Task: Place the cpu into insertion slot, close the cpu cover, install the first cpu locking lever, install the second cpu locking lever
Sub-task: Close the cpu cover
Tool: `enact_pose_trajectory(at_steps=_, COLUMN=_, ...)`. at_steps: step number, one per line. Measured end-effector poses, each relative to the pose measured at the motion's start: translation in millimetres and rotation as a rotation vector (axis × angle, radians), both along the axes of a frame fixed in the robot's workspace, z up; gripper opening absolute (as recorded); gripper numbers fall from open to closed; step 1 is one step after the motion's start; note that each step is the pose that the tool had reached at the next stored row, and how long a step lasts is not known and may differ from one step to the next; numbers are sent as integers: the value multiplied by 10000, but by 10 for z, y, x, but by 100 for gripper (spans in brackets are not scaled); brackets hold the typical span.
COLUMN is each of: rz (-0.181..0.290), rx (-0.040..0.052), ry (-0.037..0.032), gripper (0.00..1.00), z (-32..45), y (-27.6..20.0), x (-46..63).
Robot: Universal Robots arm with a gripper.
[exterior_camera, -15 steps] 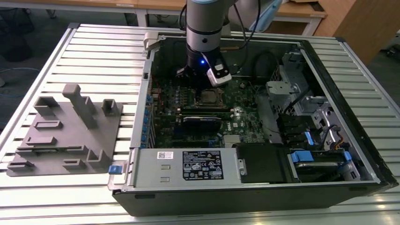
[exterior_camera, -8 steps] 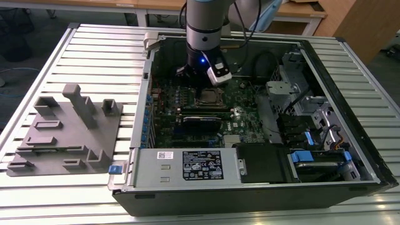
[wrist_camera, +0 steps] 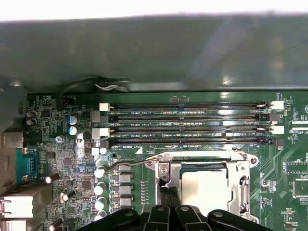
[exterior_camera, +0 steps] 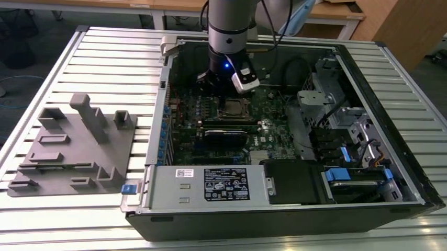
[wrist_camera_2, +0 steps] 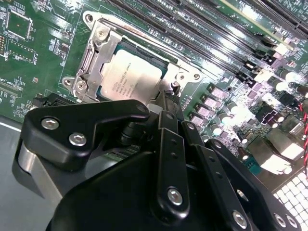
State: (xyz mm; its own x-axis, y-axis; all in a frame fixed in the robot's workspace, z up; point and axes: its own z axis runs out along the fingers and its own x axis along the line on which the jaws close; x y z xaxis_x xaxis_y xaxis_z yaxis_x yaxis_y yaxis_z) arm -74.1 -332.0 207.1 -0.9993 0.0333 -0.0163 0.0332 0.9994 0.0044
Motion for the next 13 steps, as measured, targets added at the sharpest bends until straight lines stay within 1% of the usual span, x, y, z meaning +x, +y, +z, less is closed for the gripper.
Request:
enact_pose_trajectory(at_steps=4, rz=2, rx=-5, ry=4, gripper=11, z=2, y=-1, x=11)
enact_pose_trajectory(at_steps=10, rz=0, rx=-3, ry=4, gripper=11, z=1, y=-1, x=122)
enact_pose_trajectory(at_steps=13, rz=1, rx=-2, ry=18, gripper=11, z=1, y=-1, x=192)
